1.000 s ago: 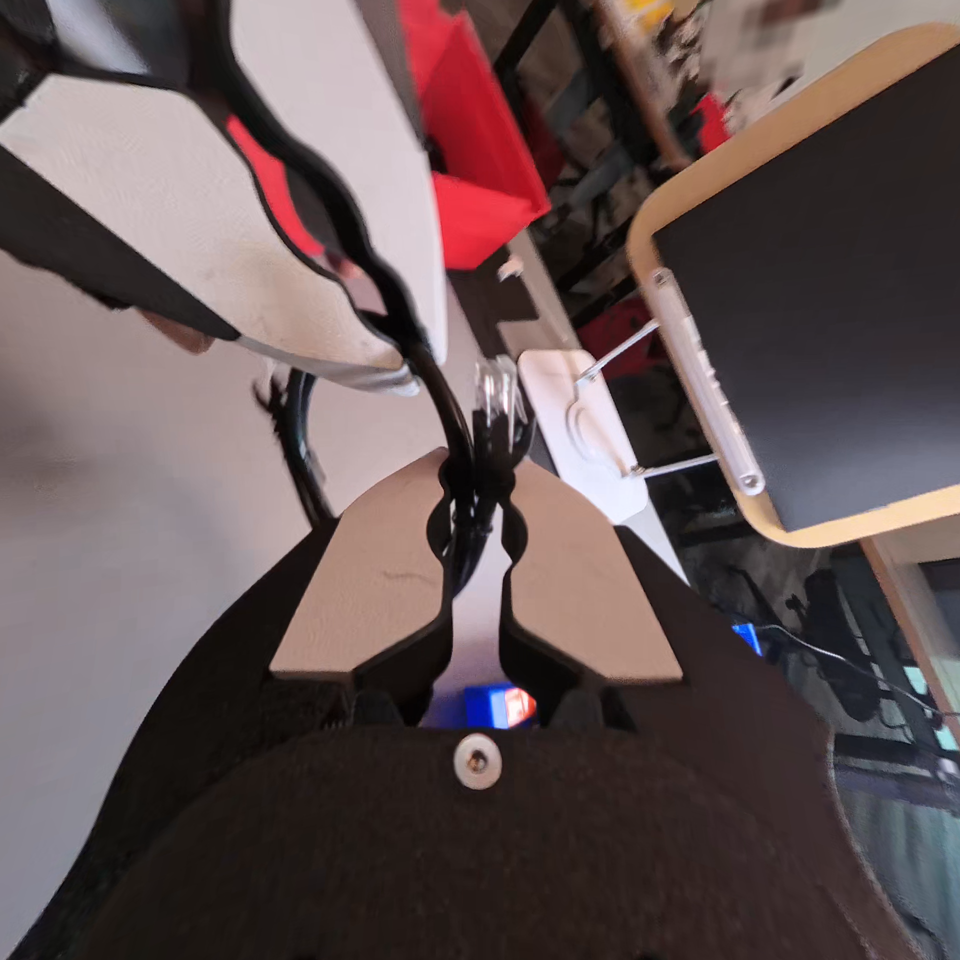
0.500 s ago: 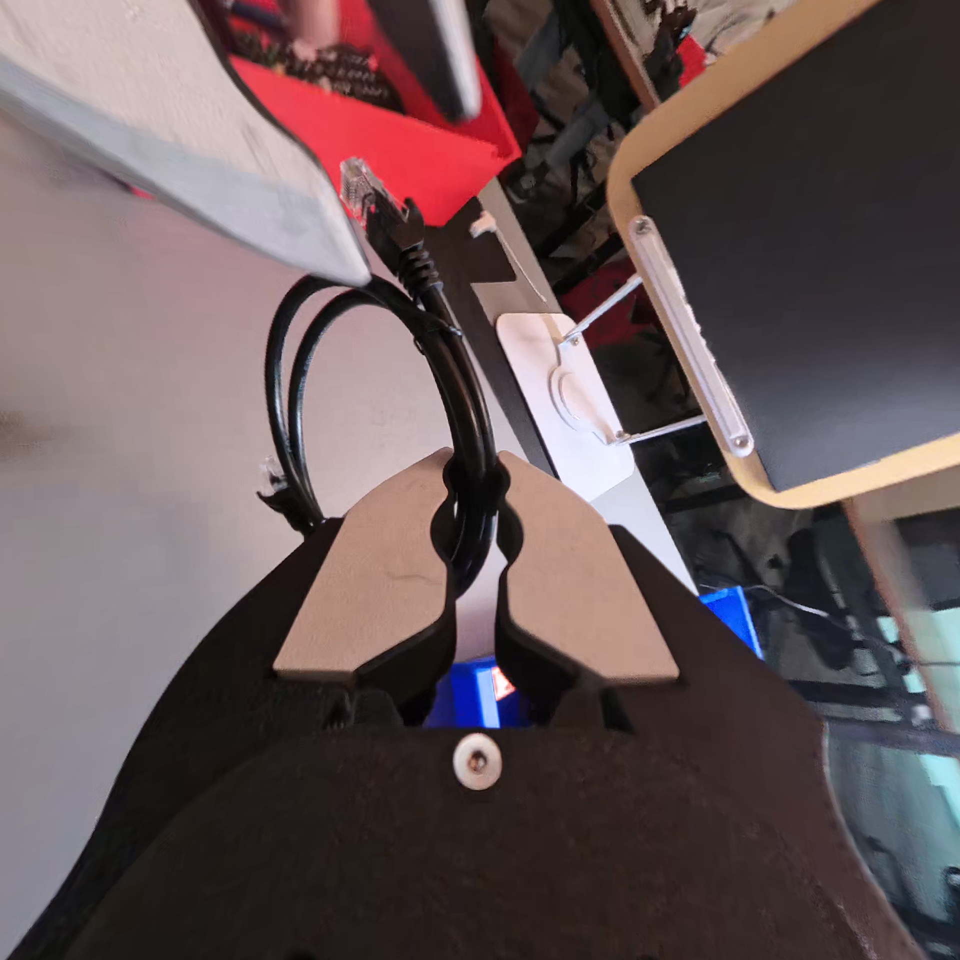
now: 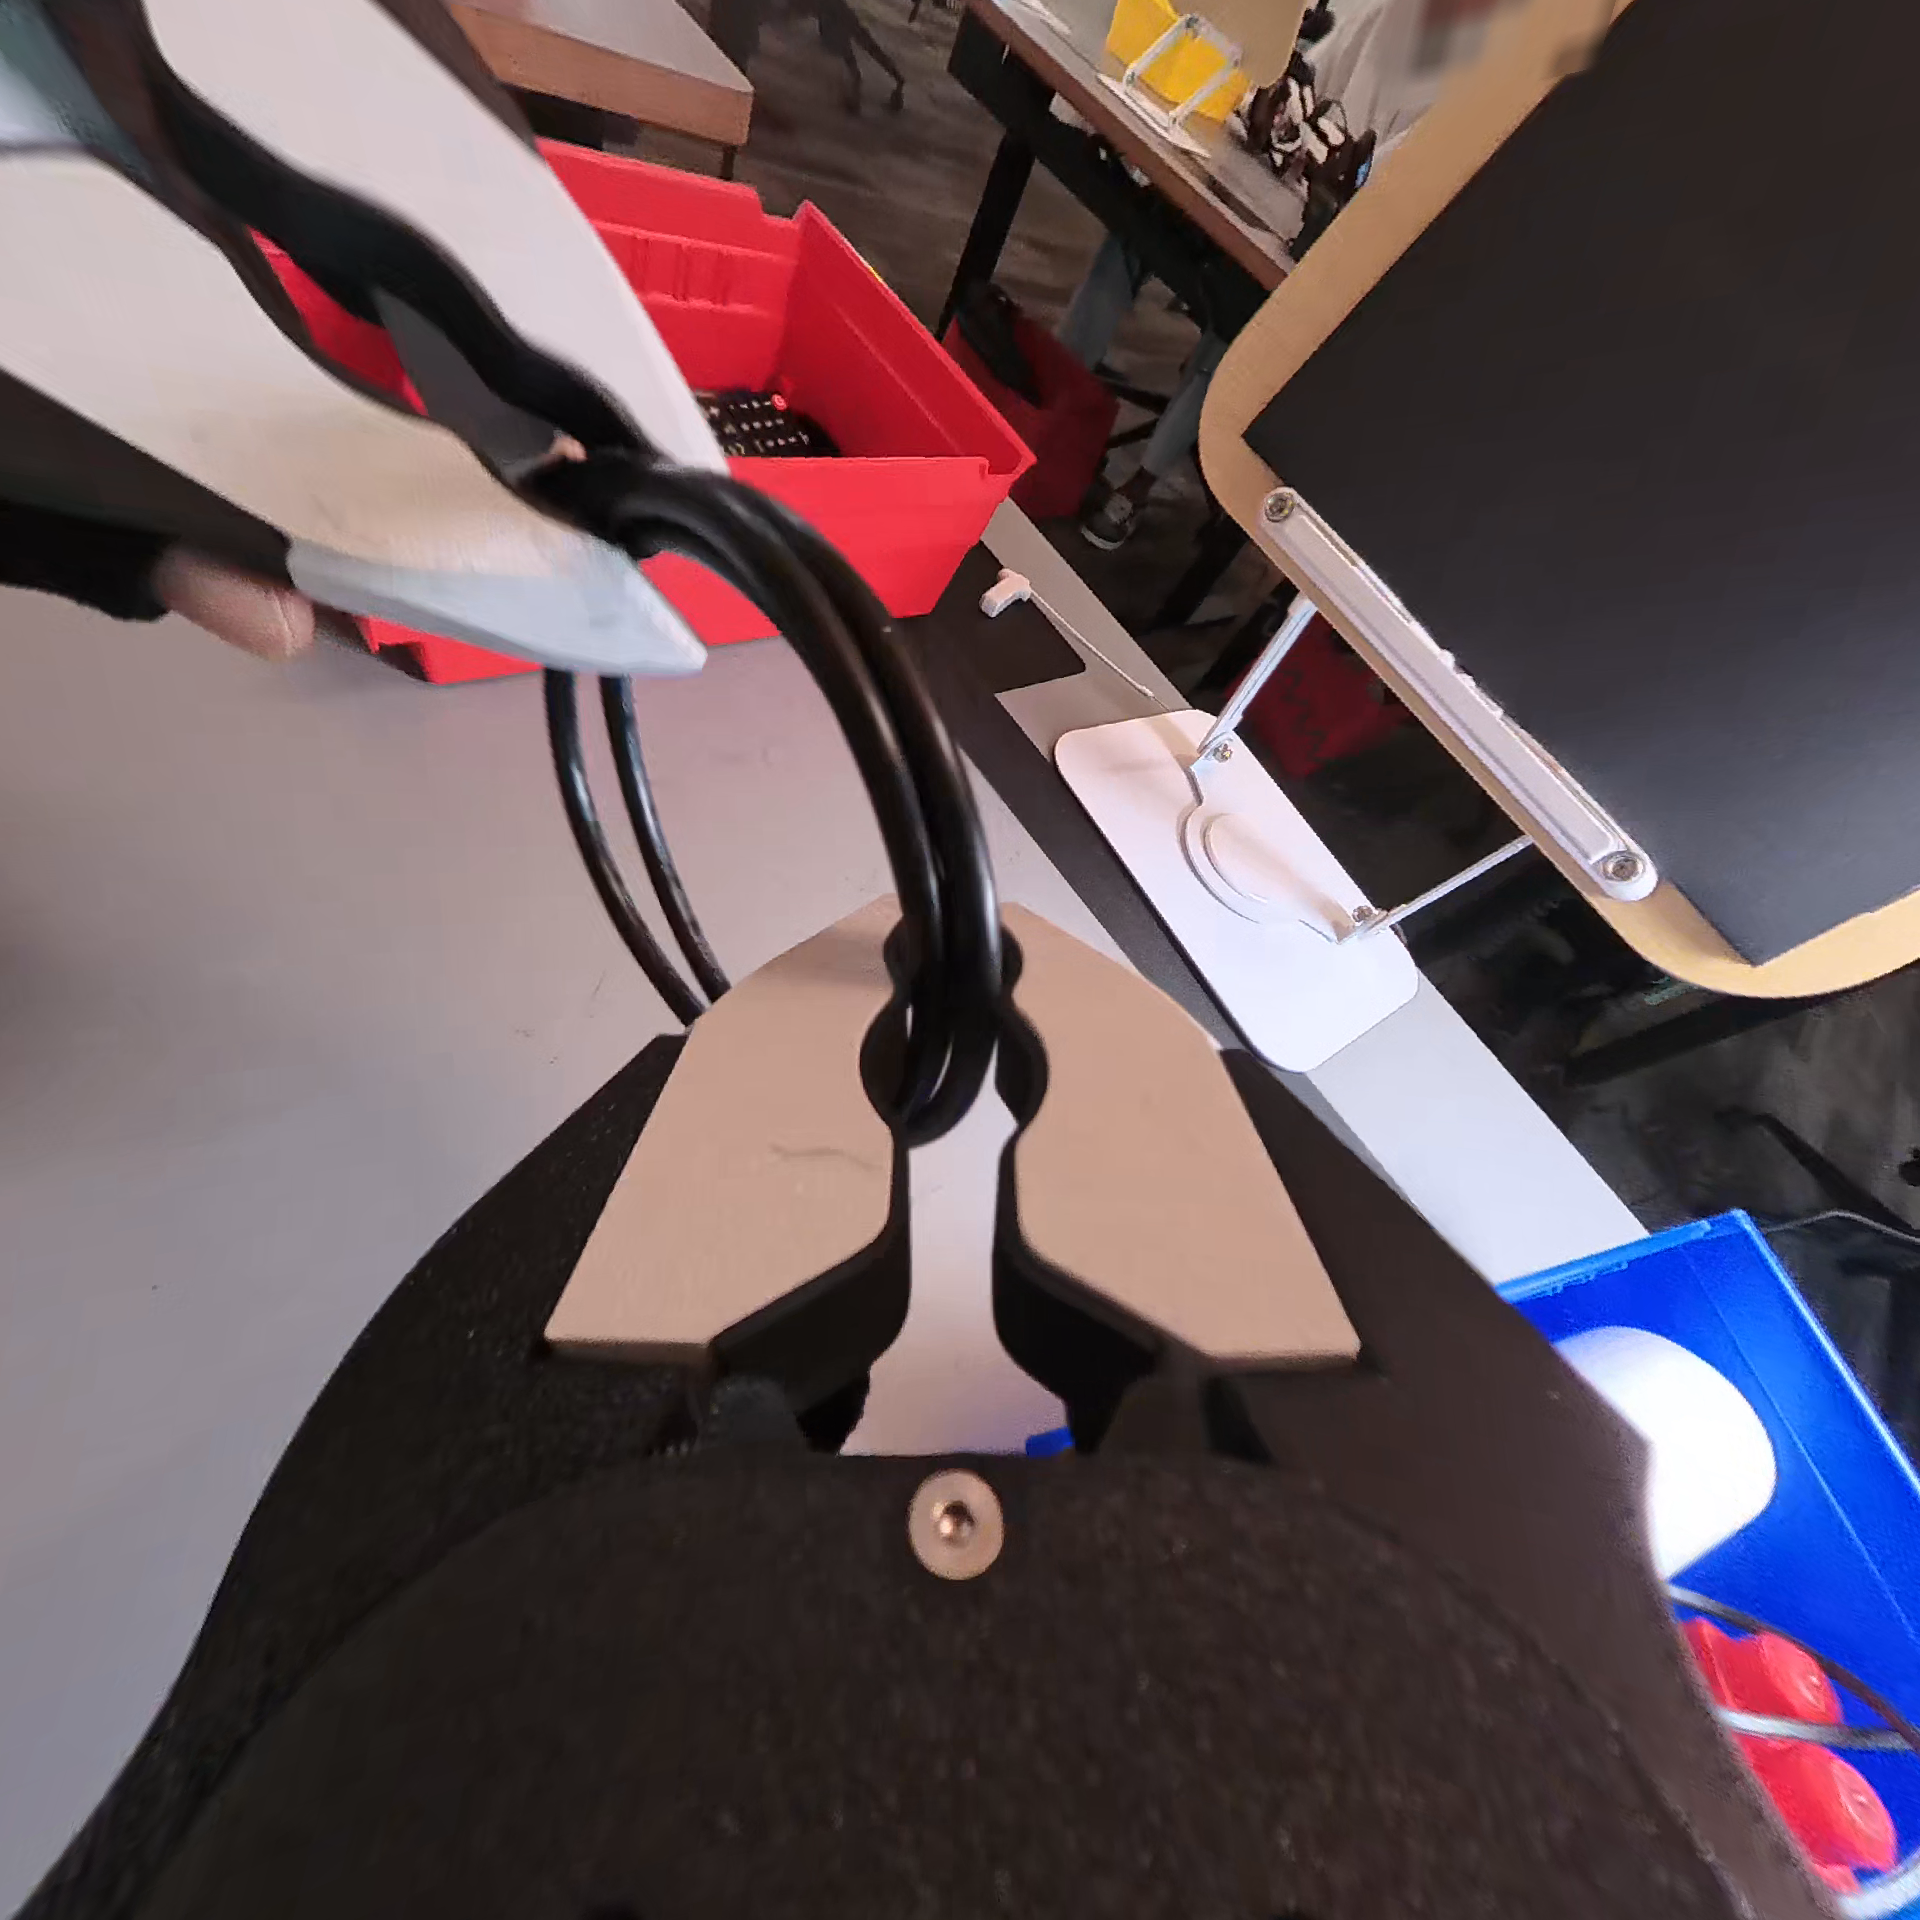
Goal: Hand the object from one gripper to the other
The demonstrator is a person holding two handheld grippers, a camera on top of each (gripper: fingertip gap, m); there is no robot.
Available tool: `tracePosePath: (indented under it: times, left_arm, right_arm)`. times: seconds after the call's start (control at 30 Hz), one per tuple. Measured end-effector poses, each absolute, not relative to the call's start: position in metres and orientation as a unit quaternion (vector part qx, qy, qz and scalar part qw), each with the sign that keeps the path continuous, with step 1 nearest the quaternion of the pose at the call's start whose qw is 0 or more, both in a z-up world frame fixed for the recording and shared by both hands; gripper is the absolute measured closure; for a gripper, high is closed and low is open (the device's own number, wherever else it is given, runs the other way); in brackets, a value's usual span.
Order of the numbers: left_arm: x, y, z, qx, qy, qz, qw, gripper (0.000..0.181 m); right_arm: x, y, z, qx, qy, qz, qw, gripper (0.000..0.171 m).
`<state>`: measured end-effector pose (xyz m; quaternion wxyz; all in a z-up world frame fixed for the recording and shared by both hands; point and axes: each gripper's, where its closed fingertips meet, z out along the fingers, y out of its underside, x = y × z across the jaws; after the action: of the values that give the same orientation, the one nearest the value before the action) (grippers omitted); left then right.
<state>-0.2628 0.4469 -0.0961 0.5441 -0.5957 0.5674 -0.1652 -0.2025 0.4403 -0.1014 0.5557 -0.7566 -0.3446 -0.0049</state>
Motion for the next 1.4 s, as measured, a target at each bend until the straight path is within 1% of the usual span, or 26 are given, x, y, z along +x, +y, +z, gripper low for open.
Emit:
tracePosePath:
  times: [0.07,0.17,0.2,0.23,0.27,0.3,0.4,0.47,0.53,0.57,0.6,0.67,0.7,0.8,0.87,0.9,0.97,1.0,1.07,1.13,1.2,1.23,1.27,1.3,1.33,1.4]
  left_arm:
    - [-0.263,0.447,-0.104,-0.599,0.583,-0.147,0.529,0.150]
    - [-0.253,0.431,-0.102,-0.561,0.615,-0.133,0.537,0.147]
    - [-0.249,0.425,-0.103,-0.551,0.626,-0.126,0.537,0.151]
    - [-0.247,0.422,-0.105,-0.540,0.637,-0.112,0.539,0.163]
    - [-0.247,0.423,-0.106,-0.530,0.642,-0.092,0.546,0.166]
    - [-0.247,0.425,-0.105,-0.525,0.640,-0.082,0.555,0.167]
    - [-0.249,0.430,-0.094,-0.552,0.596,-0.148,0.564,0.170]
    - [-0.256,0.440,-0.086,-0.576,0.555,-0.190,0.570,0.171]
    - [-0.261,0.448,-0.085,-0.597,0.523,-0.224,0.566,0.171]
    - [-0.260,0.447,-0.085,-0.603,0.513,-0.253,0.556,0.170]
    - [-0.258,0.446,-0.085,-0.608,0.504,-0.280,0.546,0.171]
    - [-0.256,0.443,-0.090,-0.618,0.503,-0.306,0.520,0.169]
    - [-0.256,0.442,-0.093,-0.621,0.513,-0.303,0.509,0.161]
    - [-0.256,0.437,-0.095,-0.597,0.555,-0.248,0.523,0.149]
    - [-0.251,0.430,-0.100,-0.580,0.586,-0.205,0.528,0.146]
    - [-0.249,0.427,-0.105,-0.573,0.601,-0.185,0.525,0.146]
    - [-0.247,0.427,-0.111,-0.562,0.620,-0.137,0.530,0.163]
    - [-0.249,0.430,-0.111,-0.553,0.625,-0.111,0.539,0.166]
    - [-0.250,0.431,-0.104,-0.546,0.618,-0.103,0.556,0.168]
    - [-0.252,0.434,-0.090,-0.559,0.585,-0.137,0.572,0.169]
    - [-0.258,0.440,-0.080,-0.568,0.551,-0.166,0.588,0.169]
    - [-0.260,0.443,-0.076,-0.572,0.536,-0.180,0.594,0.169]
    - [-0.262,0.445,-0.073,-0.575,0.525,-0.196,0.596,0.169]
    - [-0.262,0.444,-0.071,-0.577,0.518,-0.215,0.593,0.169]
    - [-0.261,0.443,-0.071,-0.580,0.513,-0.233,0.589,0.169]
    - [-0.260,0.442,-0.072,-0.585,0.507,-0.252,0.580,0.169]
  right_arm:
    - [-0.205,0.437,-0.104,-0.759,-0.363,-0.016,0.540,0.161]
    - [-0.207,0.431,-0.118,-0.756,-0.418,-0.088,0.496,0.162]
    - [-0.212,0.429,-0.122,-0.753,-0.432,-0.097,0.487,0.162]
    - [-0.220,0.427,-0.125,-0.751,-0.444,-0.091,0.481,0.162]
    - [-0.227,0.425,-0.125,-0.750,-0.447,-0.083,0.481,0.163]
    - [-0.229,0.425,-0.122,-0.748,-0.443,-0.085,0.488,0.163]
    - [-0.220,0.430,-0.099,-0.734,-0.403,-0.085,0.540,0.159]
    - [-0.210,0.432,-0.089,-0.741,-0.368,-0.057,0.559,0.146]
    - [-0.203,0.435,-0.088,-0.752,-0.343,-0.030,0.562,0.141]
    - [-0.203,0.435,-0.090,-0.753,-0.338,-0.018,0.564,0.145]
    - [-0.203,0.437,-0.091,-0.754,-0.335,-0.011,0.566,0.156]
    - [-0.201,0.440,-0.095,-0.756,-0.332,-0.029,0.563,0.159]
    - [-0.200,0.439,-0.097,-0.757,-0.343,-0.041,0.555,0.159]
    - [-0.202,0.435,-0.103,-0.755,-0.378,-0.075,0.531,0.160]
    - [-0.211,0.431,-0.108,-0.744,-0.410,-0.093,0.519,0.160]
    - [-0.217,0.429,-0.110,-0.739,-0.423,-0.101,0.514,0.160]
    - [-0.228,0.425,-0.113,-0.727,-0.447,-0.115,0.508,0.160]
    - [-0.231,0.423,-0.113,-0.722,-0.457,-0.124,0.505,0.160]
    - [-0.232,0.424,-0.106,-0.707,-0.455,-0.146,0.521,0.159]
    - [-0.230,0.426,-0.088,-0.703,-0.415,-0.119,0.566,0.157]
    - [-0.223,0.428,-0.073,-0.713,-0.367,-0.071,0.594,0.141]
    - [-0.218,0.429,-0.070,-0.722,-0.348,-0.054,0.596,0.131]
    - [-0.212,0.431,-0.071,-0.731,-0.334,-0.045,0.594,0.126]
    - [-0.207,0.432,-0.072,-0.736,-0.326,-0.044,0.592,0.125]
    - [-0.205,0.434,-0.076,-0.739,-0.325,-0.047,0.589,0.128]
    - [-0.203,0.436,-0.079,-0.737,-0.326,-0.054,0.589,0.142]
